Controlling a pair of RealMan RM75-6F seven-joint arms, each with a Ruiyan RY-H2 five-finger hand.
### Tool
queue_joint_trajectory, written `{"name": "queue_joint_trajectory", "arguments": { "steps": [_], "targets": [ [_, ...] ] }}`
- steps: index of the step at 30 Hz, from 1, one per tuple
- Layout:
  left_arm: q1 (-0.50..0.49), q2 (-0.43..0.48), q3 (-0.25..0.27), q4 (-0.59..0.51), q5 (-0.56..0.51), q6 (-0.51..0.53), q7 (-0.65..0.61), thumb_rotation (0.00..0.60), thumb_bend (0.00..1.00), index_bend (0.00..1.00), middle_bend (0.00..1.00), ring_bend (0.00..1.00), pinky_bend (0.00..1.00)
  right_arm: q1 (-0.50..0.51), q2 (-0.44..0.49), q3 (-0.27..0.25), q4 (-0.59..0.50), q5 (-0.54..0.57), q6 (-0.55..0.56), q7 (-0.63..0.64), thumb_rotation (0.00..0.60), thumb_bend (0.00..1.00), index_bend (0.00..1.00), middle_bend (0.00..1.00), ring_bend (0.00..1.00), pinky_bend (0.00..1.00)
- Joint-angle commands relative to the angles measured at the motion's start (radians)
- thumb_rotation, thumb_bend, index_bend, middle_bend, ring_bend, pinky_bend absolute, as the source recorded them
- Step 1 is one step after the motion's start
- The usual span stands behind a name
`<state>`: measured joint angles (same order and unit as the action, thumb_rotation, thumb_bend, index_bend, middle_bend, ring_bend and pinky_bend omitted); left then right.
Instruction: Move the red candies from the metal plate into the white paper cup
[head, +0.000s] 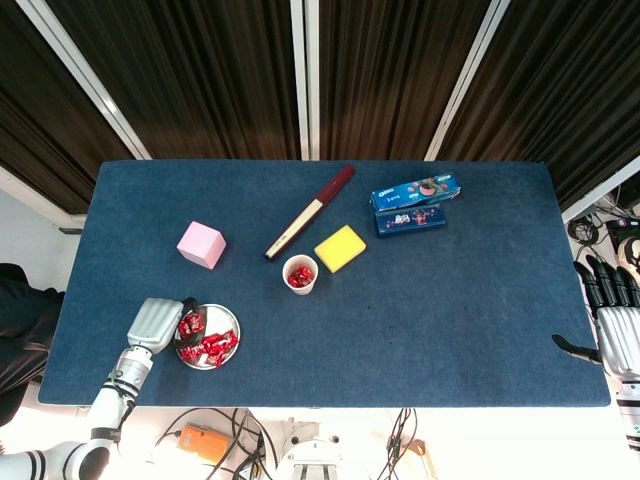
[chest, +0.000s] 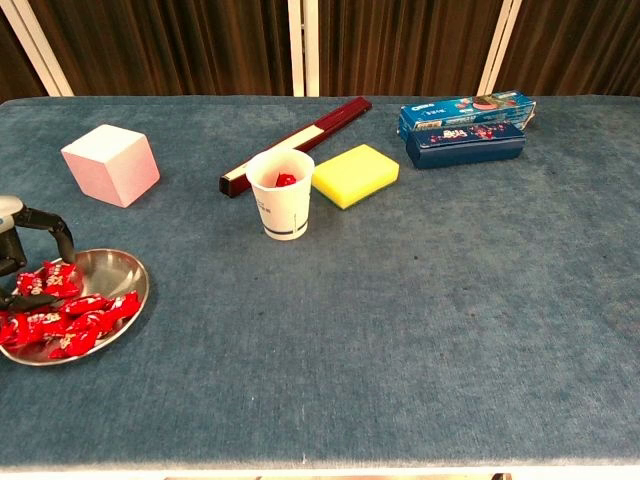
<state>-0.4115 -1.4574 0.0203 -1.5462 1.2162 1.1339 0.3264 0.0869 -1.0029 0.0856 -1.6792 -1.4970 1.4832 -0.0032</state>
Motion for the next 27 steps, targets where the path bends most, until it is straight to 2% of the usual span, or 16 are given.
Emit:
{"name": "queue_joint_trajectory", "arguments": {
  "steps": [1, 9, 15, 21, 27],
  "targets": [
    [0.001, -0.003, -0.001, 0.006, 0.003, -0.006, -0.004, 0.567, 0.22, 0.44, 0.99, 0.92, 0.89, 0.0, 0.0, 0.0, -0.001, 0.001, 0.0, -0.001, 0.6, 0.02, 0.0, 0.0, 0.0, 0.0],
    [0.001, -0.009, -0.008, 0.024, 0.013, -0.026, -0.03, 0.523, 0.35, 0.55, 0.99, 0.92, 0.89, -0.003, 0.002, 0.0, -0.003, 0.002, 0.004, 0.0, 0.6, 0.02, 0.0, 0.0, 0.0, 0.0],
    [-0.004, 0.021, -0.033, -0.015, 0.043, -0.008, -0.059, 0.522, 0.37, 0.56, 0.99, 0.92, 0.89, -0.001, -0.001, 0.0, 0.002, 0.001, 0.003, 0.003, 0.6, 0.02, 0.0, 0.0, 0.0, 0.0],
    [-0.061, 0.057, -0.121, -0.1, 0.084, -0.003, -0.102, 0.516, 0.37, 0.56, 0.99, 0.92, 0.89, 0.003, -0.004, 0.001, -0.001, -0.004, 0.0, -0.003, 0.6, 0.02, 0.0, 0.0, 0.0, 0.0],
    [-0.187, 0.01, -0.231, -0.094, 0.071, -0.09, -0.116, 0.518, 0.37, 0.56, 0.99, 0.93, 0.89, 0.002, -0.003, 0.0, -0.006, -0.001, -0.001, -0.009, 0.6, 0.02, 0.0, 0.0, 0.0, 0.0]
  ]
}}
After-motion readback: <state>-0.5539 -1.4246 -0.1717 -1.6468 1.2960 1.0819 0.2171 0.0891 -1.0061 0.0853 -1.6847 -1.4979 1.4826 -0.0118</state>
